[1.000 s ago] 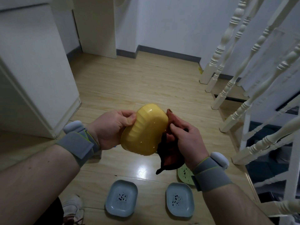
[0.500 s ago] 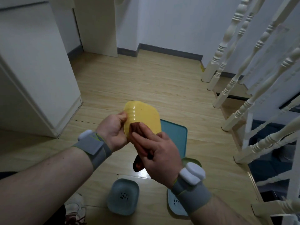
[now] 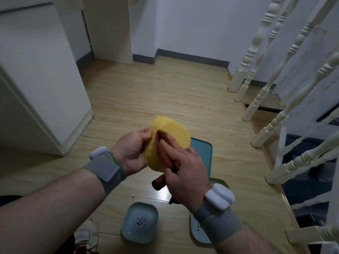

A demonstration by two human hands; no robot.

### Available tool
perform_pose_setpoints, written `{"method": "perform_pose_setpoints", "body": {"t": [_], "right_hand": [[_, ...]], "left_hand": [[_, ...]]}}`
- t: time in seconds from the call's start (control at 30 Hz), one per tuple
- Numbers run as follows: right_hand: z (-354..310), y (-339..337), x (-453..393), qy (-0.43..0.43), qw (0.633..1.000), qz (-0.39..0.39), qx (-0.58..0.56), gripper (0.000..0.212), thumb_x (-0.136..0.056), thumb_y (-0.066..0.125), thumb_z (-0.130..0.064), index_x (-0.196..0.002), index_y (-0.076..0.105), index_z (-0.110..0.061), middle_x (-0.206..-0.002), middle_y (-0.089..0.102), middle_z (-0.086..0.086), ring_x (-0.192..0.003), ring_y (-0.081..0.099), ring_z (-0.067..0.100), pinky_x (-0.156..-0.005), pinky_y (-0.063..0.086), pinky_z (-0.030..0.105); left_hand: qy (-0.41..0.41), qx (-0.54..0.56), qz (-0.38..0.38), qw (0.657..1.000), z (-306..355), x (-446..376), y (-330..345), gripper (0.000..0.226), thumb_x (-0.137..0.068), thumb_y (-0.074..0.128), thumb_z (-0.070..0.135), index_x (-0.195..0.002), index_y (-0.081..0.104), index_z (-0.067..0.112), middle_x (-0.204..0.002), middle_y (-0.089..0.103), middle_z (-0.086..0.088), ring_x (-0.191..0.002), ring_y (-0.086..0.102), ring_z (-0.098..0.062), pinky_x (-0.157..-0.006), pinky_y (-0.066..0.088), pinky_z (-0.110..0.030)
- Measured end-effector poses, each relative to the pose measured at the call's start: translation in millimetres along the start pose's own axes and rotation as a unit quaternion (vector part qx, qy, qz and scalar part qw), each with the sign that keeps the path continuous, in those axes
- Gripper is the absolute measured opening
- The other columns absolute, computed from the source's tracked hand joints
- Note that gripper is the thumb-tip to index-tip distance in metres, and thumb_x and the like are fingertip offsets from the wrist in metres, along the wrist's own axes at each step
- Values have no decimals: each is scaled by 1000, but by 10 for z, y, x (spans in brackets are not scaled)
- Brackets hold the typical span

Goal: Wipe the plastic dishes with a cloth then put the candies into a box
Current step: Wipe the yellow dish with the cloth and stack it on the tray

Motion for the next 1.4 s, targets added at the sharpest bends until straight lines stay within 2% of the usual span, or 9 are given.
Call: {"method": "perform_pose_setpoints", "body": {"t": [0.13, 0.23, 0.4, 0.5, 0.6, 0.77, 1.07, 1.3, 1.4], "right_hand": [[572, 9, -23, 164, 983, 0, -77, 54, -80, 51, -42, -134, 52, -43, -133, 57, -19, -99, 63, 15, -86, 52, 29], [732, -139, -87, 234, 960, 24, -154, 45, -86, 62, -27, -130, 58, -36, -131, 60, -15, -117, 58, 7, -101, 45, 24], [342, -118, -223, 106, 986, -47, -121, 47, -78, 52, -38, -124, 58, -49, -128, 56, -32, -95, 63, 21, -92, 49, 33], [98, -33, -165, 13, 996, -83, -23, 42, -80, 52, -32, -119, 63, -45, -130, 53, -34, -83, 43, 8, -78, 33, 12], [43, 13, -125, -1, 996, -93, 14, 36, -84, 54, -33, -117, 64, -45, -130, 54, -32, -80, 39, 12, -72, 33, 13], [-102, 46, -55, -66, 994, -69, 46, 26, -77, 64, -33, -101, 73, -39, -121, 62, -27, -72, 42, 15, -61, 48, 35], [-188, 14, 53, -159, 981, 30, 108, 38, -73, 71, -30, -110, 71, -38, -132, 59, -18, -74, 48, 23, -64, 47, 36], [318, -219, 5, 72, 990, 117, -24, 52, -79, 55, -35, -131, 58, -33, -134, 59, -8, -86, 62, 20, -76, 55, 37], [673, -211, 9, 277, 899, 114, -320, 38, -81, 67, -25, -119, 67, -30, -104, 74, -5, -95, 70, 15, -91, 55, 41]], "left_hand": [[5, -22, 7, 1000, 49, 26, -27, 32, -103, 37, 18, -119, 61, 5, -104, 66, -16, -92, 64, -28, -84, 54, -49], [-24, -128, -9, 991, -134, 59, 5, 33, -101, 39, 14, -121, 61, 0, -111, 65, -21, -97, 63, -32, -83, 55, -44], [-56, -144, -21, 988, -289, 24, 33, 35, -100, 36, 9, -127, 54, -6, -101, 61, -20, -88, 60, -28, -79, 51, -36], [-116, -72, -21, 990, -411, 22, -11, 31, -94, 39, 5, -113, 63, -1, -92, 65, -17, -81, 65, -27, -77, 55, -38], [-161, -3, -11, 987, -483, 18, -59, 27, -91, 43, 3, -98, 68, -3, -94, 67, -20, -87, 66, -31, -91, 52, -44], [-147, 71, 35, 986, -400, 3, -63, 35, -97, 38, 9, -77, 62, -7, -76, 62, -16, -60, 66, -24, -58, 60, -31], [-70, 131, 88, 985, -36, -99, -218, 44, -104, 36, 25, -127, 49, -10, -124, 56, -35, -101, 58, -45, -76, 44, -56], [-4, 175, 37, 984, 229, -109, -264, 39, -103, 40, 21, -134, 51, -1, -126, 64, -20, -115, 63, -31, -90, 52, -49], [-33, 139, 5, 990, 116, -93, -235, 41, -102, 42, 23, -136, 51, 2, -130, 62, -18, -119, 61, -31, -94, 49, -52]]}}
Point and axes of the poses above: each hand's wrist, its own x-axis away from the middle knuckle, its own y-axis out of the palm, z = x × y, the point moved 8 cm from there along -x, towards the middle knuckle
